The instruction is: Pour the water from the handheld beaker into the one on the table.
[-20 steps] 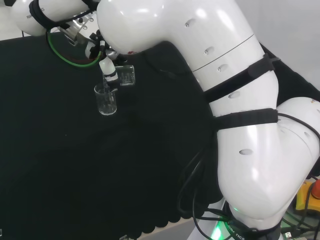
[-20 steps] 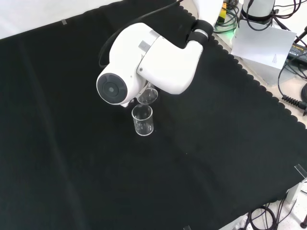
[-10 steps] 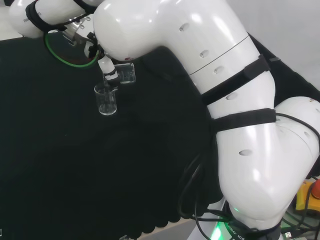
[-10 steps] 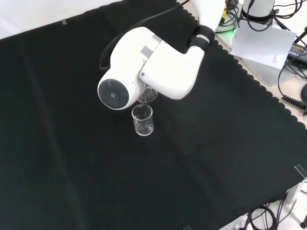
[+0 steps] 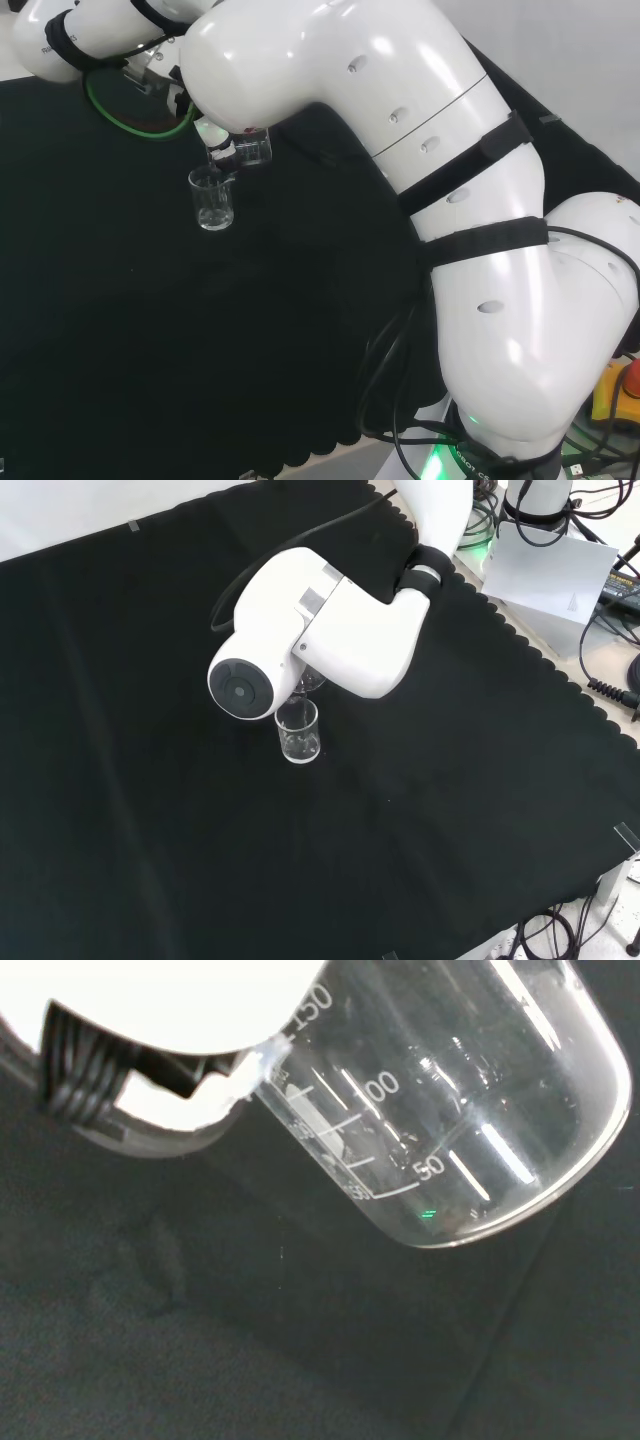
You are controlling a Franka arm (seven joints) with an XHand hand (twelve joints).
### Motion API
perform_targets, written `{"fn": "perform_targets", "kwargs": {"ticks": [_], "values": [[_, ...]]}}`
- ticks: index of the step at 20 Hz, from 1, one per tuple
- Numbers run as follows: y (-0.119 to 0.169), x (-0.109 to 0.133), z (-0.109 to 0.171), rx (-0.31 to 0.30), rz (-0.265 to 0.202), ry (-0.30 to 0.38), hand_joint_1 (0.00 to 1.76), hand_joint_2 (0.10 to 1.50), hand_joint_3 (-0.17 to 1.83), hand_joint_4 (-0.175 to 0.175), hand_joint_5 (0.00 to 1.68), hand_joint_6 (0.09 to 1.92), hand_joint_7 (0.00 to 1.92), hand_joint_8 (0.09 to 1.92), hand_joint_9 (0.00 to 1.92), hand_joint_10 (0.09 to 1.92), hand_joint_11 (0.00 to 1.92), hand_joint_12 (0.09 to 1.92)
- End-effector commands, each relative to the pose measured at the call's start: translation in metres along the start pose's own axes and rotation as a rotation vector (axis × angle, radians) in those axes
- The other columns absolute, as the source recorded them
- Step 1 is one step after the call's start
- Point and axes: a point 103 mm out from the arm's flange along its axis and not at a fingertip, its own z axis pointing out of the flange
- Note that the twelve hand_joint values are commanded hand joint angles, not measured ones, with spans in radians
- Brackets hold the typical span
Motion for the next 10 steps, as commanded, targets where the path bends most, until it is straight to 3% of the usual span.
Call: {"fn": "perform_targets", "kwargs": {"ticks": [1, 10], "values": [[-0.0008, -0.0002, -0.0003, 0.002, 0.005, -0.005, 1.30, 0.53, 0.89, -0.033, 1.20, 0.83, 1.39, 0.67, 1.42, 0.42, 1.17, 0.86], [-0.0022, 0.0040, -0.0032, -0.008, 0.003, -0.005, 1.30, 0.53, 0.89, -0.033, 1.20, 0.83, 1.39, 0.67, 1.42, 0.42, 1.17, 0.86]]}}
